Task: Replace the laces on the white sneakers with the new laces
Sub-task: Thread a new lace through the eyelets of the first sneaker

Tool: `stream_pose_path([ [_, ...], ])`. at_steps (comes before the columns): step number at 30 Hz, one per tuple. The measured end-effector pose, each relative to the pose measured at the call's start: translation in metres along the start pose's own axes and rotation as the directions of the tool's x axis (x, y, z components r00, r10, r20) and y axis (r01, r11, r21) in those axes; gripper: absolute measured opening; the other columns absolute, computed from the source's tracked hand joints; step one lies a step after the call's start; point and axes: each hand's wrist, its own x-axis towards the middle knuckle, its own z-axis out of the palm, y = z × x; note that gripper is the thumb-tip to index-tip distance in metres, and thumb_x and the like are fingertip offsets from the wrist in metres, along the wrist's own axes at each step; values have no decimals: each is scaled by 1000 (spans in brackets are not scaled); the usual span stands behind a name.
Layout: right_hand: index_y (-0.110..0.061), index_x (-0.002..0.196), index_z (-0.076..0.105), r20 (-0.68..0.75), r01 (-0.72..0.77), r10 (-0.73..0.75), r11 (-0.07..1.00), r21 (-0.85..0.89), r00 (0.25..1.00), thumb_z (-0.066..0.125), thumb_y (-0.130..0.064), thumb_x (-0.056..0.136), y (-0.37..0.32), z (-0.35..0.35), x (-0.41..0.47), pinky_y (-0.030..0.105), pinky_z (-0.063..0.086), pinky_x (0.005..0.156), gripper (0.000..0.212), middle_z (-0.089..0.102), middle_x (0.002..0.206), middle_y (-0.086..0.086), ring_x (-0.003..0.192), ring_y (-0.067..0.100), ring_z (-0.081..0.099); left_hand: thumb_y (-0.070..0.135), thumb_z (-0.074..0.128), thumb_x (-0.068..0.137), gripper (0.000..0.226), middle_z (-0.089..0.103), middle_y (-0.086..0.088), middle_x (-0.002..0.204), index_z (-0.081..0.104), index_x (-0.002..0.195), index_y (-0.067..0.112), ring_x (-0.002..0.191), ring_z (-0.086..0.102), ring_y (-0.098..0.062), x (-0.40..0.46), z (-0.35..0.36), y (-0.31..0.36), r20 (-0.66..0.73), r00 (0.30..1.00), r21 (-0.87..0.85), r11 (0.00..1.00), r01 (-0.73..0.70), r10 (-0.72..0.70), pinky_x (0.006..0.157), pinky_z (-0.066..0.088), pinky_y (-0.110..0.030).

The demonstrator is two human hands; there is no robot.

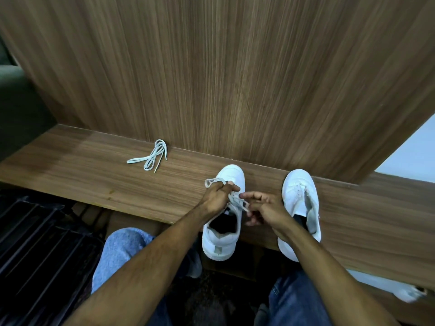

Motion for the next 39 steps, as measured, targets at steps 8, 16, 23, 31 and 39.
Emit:
stream_pose_path([
  [8,-23,118,59,175,245,-186,867,-435,967,44,2,90,-9,20,-9,15,34,40,41,53,45,-9,34,1,44,16,43,101,31,65,-9,92,69,104,-1,67,62,-7,0,0,6,-65,997,-63,997,43,-47,52,46,-11],
  [16,-34,78,57,-36,194,-296,709,-678,955,57,-36,86,3,35,20,33,47,64,8,66,75,-2,79,23,65,17,52,96,27,61,-14,80,67,99,-7,51,56,-6,-5,-7,16,-51,997,-12,999,49,-49,48,45,-20],
  [23,-7,71,62,-127,109,-125,987,-122,984,66,-7,89,1,37,20,13,36,39,19,54,51,0,35,2,43,37,70,74,21,71,0,75,74,79,17,67,60,-14,-14,-38,-3,113,964,329,907,-264,239,66,48,-32],
  [31,-6,72,60,-21,-44,42,997,-58,999,64,-1,88,-10,28,29,20,37,38,18,51,49,8,36,14,46,36,65,78,13,59,13,112,72,83,26,113,44,-10,-21,-49,7,347,768,816,230,-530,539,80,31,-30],
  [39,-8,93,71,-27,308,-344,870,-384,938,69,-11,87,10,25,31,22,41,50,7,58,48,-14,43,0,50,29,66,77,9,71,9,82,72,83,25,84,66,-12,-17,-48,17,248,901,679,599,-424,357,71,42,-26],
])
